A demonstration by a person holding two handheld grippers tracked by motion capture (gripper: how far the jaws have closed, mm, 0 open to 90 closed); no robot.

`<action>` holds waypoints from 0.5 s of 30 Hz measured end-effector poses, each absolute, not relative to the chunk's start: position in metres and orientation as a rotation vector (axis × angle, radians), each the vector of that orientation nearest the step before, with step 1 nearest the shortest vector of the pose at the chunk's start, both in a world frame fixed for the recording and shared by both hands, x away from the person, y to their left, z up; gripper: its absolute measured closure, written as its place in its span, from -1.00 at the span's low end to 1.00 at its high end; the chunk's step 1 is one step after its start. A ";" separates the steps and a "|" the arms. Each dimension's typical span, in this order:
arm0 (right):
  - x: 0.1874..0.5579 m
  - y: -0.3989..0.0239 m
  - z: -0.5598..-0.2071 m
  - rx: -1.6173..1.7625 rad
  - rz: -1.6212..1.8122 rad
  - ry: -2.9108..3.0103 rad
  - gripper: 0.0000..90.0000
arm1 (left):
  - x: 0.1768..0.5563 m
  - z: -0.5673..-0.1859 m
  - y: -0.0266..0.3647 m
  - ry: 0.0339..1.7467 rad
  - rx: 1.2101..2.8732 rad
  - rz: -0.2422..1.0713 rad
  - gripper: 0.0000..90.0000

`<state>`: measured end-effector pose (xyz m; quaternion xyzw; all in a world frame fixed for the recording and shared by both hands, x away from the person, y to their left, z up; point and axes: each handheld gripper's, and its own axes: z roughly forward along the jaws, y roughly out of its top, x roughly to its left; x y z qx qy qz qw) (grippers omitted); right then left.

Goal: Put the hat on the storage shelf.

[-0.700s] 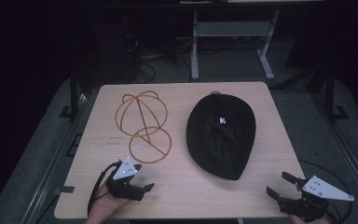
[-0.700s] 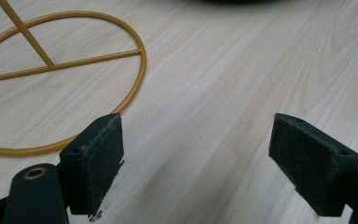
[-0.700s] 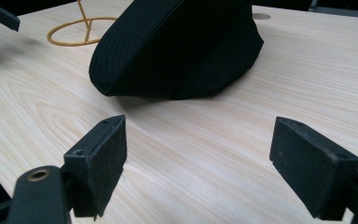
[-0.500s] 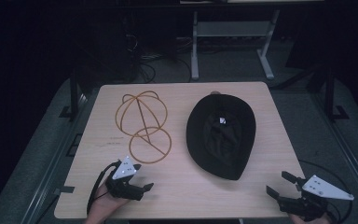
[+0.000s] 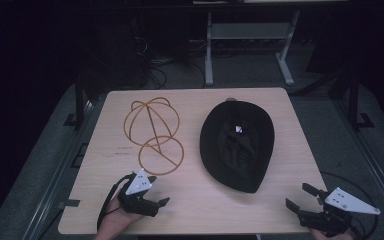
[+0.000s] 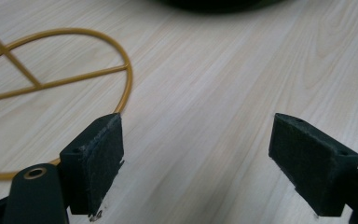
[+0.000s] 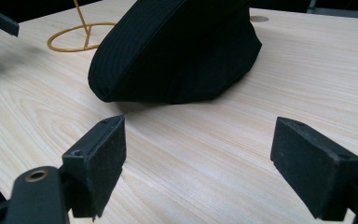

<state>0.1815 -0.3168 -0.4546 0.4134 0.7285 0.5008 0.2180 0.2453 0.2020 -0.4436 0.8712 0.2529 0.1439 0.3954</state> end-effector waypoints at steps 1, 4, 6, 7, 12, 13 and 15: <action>0.182 -0.317 -0.454 1.137 1.389 2.016 -0.61 | 0.245 -0.443 0.200 0.634 2.206 0.365 -0.62; 0.182 -0.316 -0.454 1.137 1.386 2.017 -0.61 | 0.245 -0.440 0.192 0.613 2.205 0.365 -0.62; 0.182 -0.316 -0.454 1.136 1.386 2.020 -0.61 | 0.246 -0.438 0.187 0.601 2.204 0.359 -0.62; 0.182 -0.316 -0.454 1.136 1.386 2.020 -0.61 | 0.246 -0.437 0.184 0.594 2.206 0.360 -0.62; 0.181 -0.316 -0.453 1.128 1.388 2.016 -0.61 | 0.248 -0.433 0.165 0.548 2.216 0.354 -0.62; 0.181 -0.316 -0.452 1.127 1.387 2.016 -0.61 | 0.248 -0.432 0.163 0.538 2.219 0.355 -0.62; 0.181 -0.316 -0.452 1.124 1.387 2.014 -0.61 | 0.248 -0.430 0.155 0.515 2.232 0.364 -0.62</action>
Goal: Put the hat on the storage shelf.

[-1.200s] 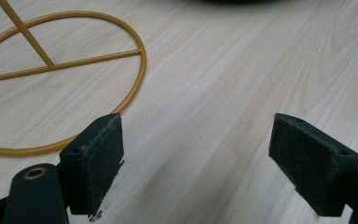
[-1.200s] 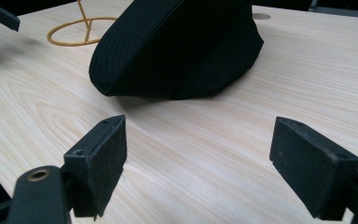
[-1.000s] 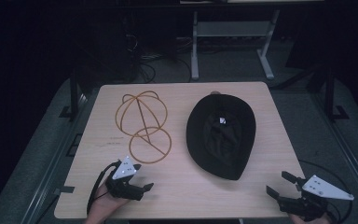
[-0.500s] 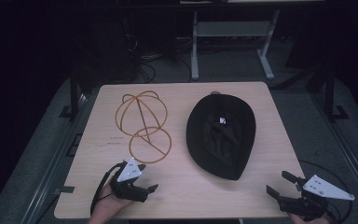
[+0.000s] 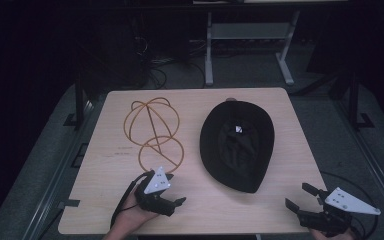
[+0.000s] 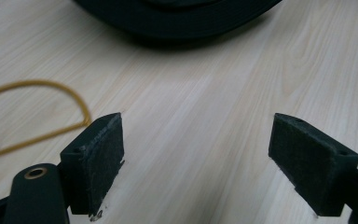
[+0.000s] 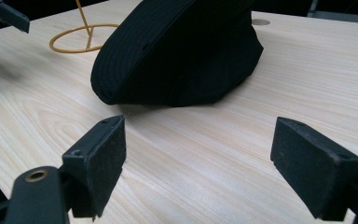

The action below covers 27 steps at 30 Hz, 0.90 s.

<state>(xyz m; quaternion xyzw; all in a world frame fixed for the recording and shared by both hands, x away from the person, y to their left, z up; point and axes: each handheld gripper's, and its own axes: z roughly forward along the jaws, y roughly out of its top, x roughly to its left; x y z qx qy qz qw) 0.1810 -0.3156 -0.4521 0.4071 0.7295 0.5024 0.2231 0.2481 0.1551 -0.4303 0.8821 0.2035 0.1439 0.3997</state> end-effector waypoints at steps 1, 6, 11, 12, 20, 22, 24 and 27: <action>0.181 -0.315 -0.452 1.127 1.390 2.014 -0.61 | 0.248 -0.430 0.151 0.509 2.229 0.360 -0.62; 0.181 -0.315 -0.451 1.126 1.392 2.013 -0.61 | 0.252 -0.428 0.135 0.466 2.245 0.361 -0.62; 0.180 -0.316 -0.451 1.126 1.392 2.010 -0.61 | 0.256 -0.429 0.122 0.441 2.260 0.356 -0.62; 0.180 -0.316 -0.451 1.125 1.394 2.011 -0.61 | 0.257 -0.429 0.120 0.442 2.260 0.354 -0.62; 0.180 -0.315 -0.450 1.122 1.399 2.012 -0.61 | 0.263 -0.430 0.103 0.418 2.271 0.359 -0.61; 0.180 -0.314 -0.450 1.116 1.396 2.013 -0.61 | 0.266 -0.430 0.098 0.407 2.277 0.361 -0.61; 0.181 -0.314 -0.450 1.119 1.396 2.013 -0.61 | 0.268 -0.429 0.094 0.407 2.276 0.347 -0.61; 0.181 -0.314 -0.449 1.116 1.397 2.012 -0.61 | 0.271 -0.430 0.087 0.401 2.274 0.344 -0.61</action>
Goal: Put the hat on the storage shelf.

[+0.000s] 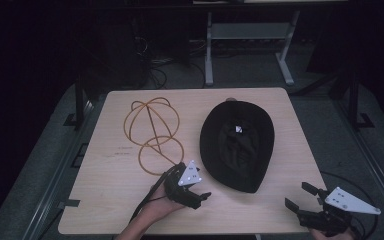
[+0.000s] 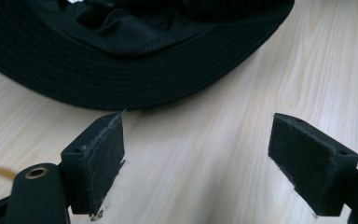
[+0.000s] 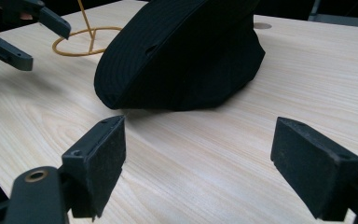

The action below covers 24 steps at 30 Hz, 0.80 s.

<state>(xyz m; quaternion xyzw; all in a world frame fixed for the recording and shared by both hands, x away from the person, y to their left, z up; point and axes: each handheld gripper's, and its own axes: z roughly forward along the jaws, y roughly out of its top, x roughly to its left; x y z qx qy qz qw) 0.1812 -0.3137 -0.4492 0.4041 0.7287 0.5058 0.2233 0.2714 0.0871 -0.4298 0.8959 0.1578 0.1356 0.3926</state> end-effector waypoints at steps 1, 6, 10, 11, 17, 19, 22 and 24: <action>0.181 -0.314 -0.449 1.115 1.398 2.010 -0.61 | 0.272 -0.431 0.085 0.400 2.274 0.338 -0.61; 0.182 -0.314 -0.449 1.116 1.401 2.014 -0.61 | 0.275 -0.435 0.071 0.381 2.287 0.325 -0.61; 0.182 -0.313 -0.448 1.113 1.403 2.014 -0.61 | 0.276 -0.438 0.061 0.367 2.295 0.325 -0.61; 0.182 -0.313 -0.448 1.115 1.405 2.014 -0.61 | 0.277 -0.439 0.059 0.359 2.301 0.329 -0.61; 0.183 -0.313 -0.447 1.109 1.412 2.012 -0.61 | 0.280 -0.444 0.046 0.345 2.314 0.364 -0.61; 0.183 -0.313 -0.447 1.113 1.418 2.010 -0.61 | 0.281 -0.446 0.042 0.339 2.321 0.394 -0.61; 0.183 -0.314 -0.447 1.116 1.421 2.007 -0.61 | 0.282 -0.450 0.036 0.322 2.334 0.423 -0.62; 0.183 -0.314 -0.447 1.116 1.426 2.005 -0.61 | 0.283 -0.454 0.032 0.308 2.355 0.445 -0.63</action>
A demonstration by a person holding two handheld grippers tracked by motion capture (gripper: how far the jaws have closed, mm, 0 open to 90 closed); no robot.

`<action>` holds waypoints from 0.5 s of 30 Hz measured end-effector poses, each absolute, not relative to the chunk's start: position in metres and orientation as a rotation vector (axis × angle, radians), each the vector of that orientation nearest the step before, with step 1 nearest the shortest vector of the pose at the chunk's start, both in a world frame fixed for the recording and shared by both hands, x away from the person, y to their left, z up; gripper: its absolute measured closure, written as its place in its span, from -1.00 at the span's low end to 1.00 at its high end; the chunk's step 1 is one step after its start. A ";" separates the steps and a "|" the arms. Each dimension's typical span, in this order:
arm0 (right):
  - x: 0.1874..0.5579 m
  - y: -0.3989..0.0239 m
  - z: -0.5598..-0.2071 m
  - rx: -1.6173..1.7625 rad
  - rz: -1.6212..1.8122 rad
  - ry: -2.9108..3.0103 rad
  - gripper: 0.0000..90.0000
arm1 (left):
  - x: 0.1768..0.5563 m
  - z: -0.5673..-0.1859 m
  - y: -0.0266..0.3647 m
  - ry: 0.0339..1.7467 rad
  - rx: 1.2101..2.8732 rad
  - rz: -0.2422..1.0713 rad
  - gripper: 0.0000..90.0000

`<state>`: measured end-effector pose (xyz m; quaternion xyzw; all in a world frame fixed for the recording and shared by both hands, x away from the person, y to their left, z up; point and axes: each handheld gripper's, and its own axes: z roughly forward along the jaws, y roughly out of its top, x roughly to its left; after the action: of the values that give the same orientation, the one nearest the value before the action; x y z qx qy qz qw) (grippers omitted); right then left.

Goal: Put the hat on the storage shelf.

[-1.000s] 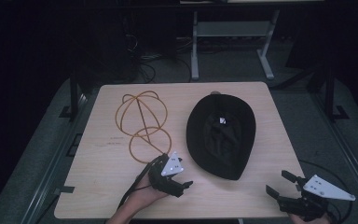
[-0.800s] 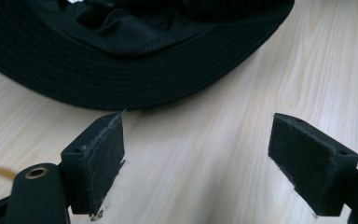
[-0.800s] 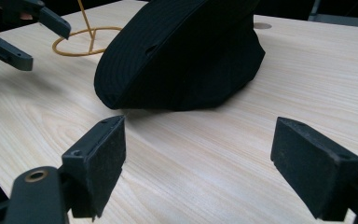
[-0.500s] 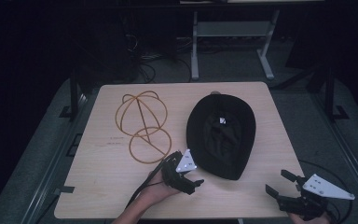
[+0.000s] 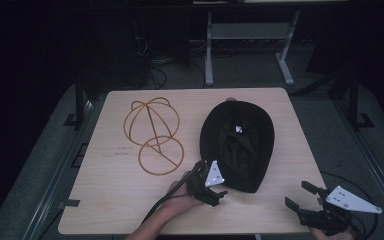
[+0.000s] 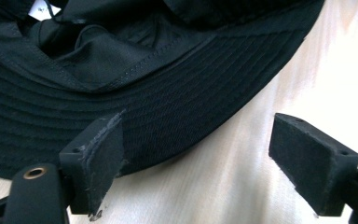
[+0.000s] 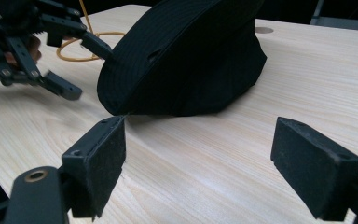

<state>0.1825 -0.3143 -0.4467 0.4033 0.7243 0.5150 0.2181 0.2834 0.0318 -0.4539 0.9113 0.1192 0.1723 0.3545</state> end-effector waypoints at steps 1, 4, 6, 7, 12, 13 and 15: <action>0.183 -0.315 -0.446 1.117 1.432 2.003 -0.61 | 0.284 -0.455 0.031 0.304 2.357 0.460 -0.63; 0.183 -0.315 -0.446 1.117 1.441 1.998 -0.61 | 0.284 -0.458 0.026 0.276 2.362 0.527 -0.62; 0.183 -0.315 -0.445 1.115 1.447 1.998 -0.61 | 0.286 -0.460 0.022 0.261 2.364 0.545 -0.58; 0.183 -0.314 -0.445 1.115 1.450 1.998 -0.61 | 0.286 -0.461 0.020 0.253 2.367 0.560 -0.53; 0.183 -0.313 -0.445 1.117 1.455 2.000 -0.61 | 0.287 -0.464 0.018 0.198 2.359 0.601 -0.15; 0.184 -0.313 -0.445 1.119 1.455 2.000 -0.61 | 0.286 -0.463 0.017 0.175 2.356 0.619 -0.06; 0.185 -0.314 -0.445 1.122 1.455 2.002 -0.61 | 0.285 -0.461 0.017 0.153 2.348 0.617 0.14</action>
<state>0.1845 -0.3136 -0.4452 0.4037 0.7203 0.5233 0.2105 0.2851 0.0174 -0.4613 0.9052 0.0589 0.2380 0.3471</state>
